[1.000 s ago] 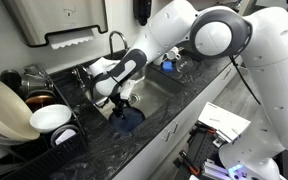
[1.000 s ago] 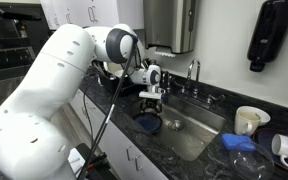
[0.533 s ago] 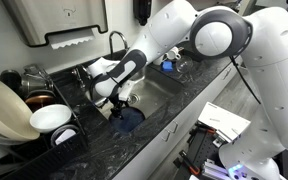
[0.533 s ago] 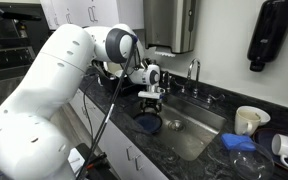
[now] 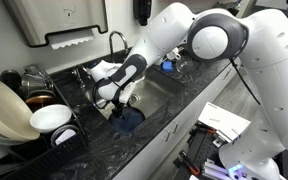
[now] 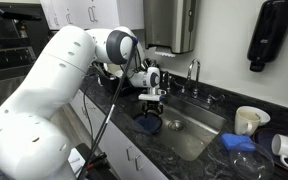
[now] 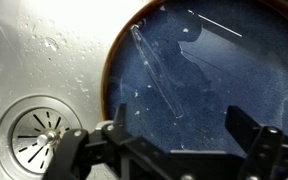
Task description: Remove the fork from the sink and put it on the dish rack
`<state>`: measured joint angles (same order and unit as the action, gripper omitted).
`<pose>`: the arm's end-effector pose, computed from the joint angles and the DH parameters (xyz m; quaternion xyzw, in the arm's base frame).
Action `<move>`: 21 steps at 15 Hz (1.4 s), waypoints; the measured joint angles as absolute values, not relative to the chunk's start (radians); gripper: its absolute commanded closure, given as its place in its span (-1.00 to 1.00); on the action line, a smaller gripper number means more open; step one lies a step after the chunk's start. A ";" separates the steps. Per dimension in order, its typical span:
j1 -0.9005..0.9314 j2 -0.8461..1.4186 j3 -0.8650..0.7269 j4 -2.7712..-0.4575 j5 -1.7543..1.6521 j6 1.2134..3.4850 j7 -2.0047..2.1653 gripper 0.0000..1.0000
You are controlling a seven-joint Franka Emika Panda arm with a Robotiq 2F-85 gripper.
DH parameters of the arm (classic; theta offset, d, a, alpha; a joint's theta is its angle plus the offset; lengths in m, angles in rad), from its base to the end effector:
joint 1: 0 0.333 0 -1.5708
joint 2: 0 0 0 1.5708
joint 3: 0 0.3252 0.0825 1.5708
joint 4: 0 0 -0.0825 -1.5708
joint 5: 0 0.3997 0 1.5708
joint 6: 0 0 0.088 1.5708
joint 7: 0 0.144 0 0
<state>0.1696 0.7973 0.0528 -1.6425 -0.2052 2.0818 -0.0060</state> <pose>0.6326 0.1249 0.0846 0.9674 0.1721 -0.1686 0.0778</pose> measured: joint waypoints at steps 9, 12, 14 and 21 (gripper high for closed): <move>0.169 0.843 0.039 -1.640 -0.259 2.070 -0.099 -0.36; 0.169 0.846 0.039 -1.639 -0.259 2.066 -0.133 0.10; 0.169 0.846 0.039 -1.638 -0.259 2.061 -0.145 0.38; 0.168 0.846 0.039 -1.634 -0.259 2.036 -0.150 0.93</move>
